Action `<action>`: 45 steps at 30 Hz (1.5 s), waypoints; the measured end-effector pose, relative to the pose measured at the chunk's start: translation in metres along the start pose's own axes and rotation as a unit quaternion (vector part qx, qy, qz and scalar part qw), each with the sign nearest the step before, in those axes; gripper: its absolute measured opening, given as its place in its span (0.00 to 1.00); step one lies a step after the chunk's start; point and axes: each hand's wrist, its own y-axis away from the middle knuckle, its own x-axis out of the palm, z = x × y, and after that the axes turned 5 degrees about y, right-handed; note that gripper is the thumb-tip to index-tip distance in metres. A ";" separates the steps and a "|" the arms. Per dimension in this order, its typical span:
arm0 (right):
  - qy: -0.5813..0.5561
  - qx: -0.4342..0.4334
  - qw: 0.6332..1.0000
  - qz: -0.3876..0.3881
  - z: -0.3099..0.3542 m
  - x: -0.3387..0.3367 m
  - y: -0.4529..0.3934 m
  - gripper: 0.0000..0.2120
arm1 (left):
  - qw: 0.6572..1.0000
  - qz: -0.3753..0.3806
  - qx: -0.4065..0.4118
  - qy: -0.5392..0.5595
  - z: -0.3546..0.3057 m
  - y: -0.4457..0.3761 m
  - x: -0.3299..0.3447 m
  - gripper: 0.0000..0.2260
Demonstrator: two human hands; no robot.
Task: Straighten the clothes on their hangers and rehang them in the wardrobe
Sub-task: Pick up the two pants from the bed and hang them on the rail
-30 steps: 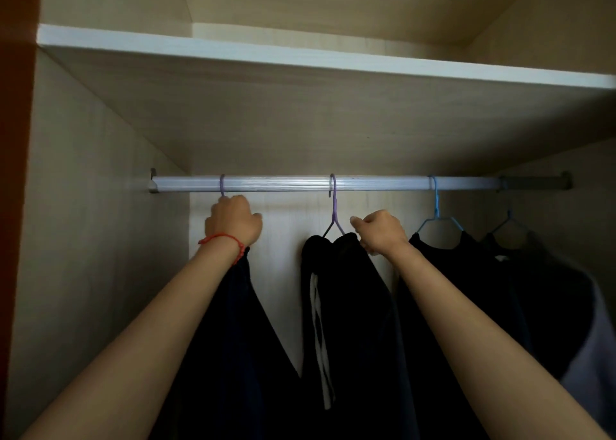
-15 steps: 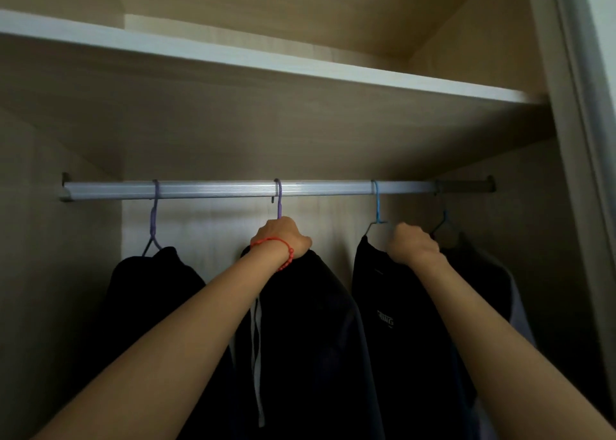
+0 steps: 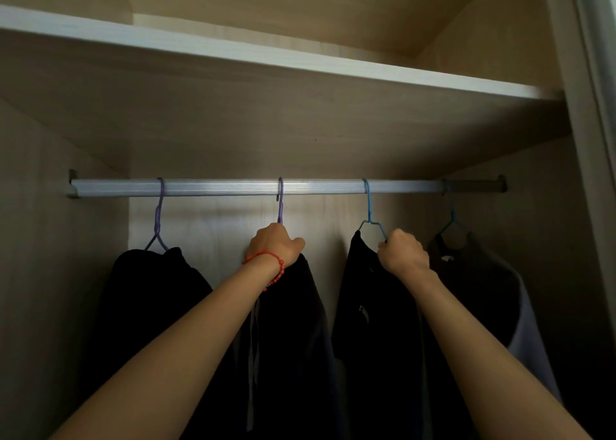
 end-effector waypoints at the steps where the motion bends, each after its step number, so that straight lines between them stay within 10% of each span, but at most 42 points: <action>1: -0.004 0.000 1.000 0.007 -0.003 -0.003 0.000 0.10 | 1.000 -0.001 0.000 0.001 0.001 0.000 0.001 0.15; 22: -0.091 -0.045 0.994 0.037 -0.038 -0.036 0.037 0.13 | 0.994 -0.053 -0.020 0.089 0.001 0.032 0.015 0.17; 32: -0.064 -0.154 0.931 -0.326 -0.082 -0.074 0.097 0.12 | 0.951 -0.154 0.172 0.203 -0.007 0.107 0.051 0.19; 37: 0.023 -0.037 0.894 -0.447 -0.134 -0.098 0.106 0.18 | 0.949 -0.136 0.229 0.170 -0.007 0.123 0.075 0.25; 45: -0.006 0.152 0.929 -0.338 -0.192 -0.090 0.121 0.29 | 0.954 -0.120 0.235 0.142 -0.005 0.122 0.090 0.23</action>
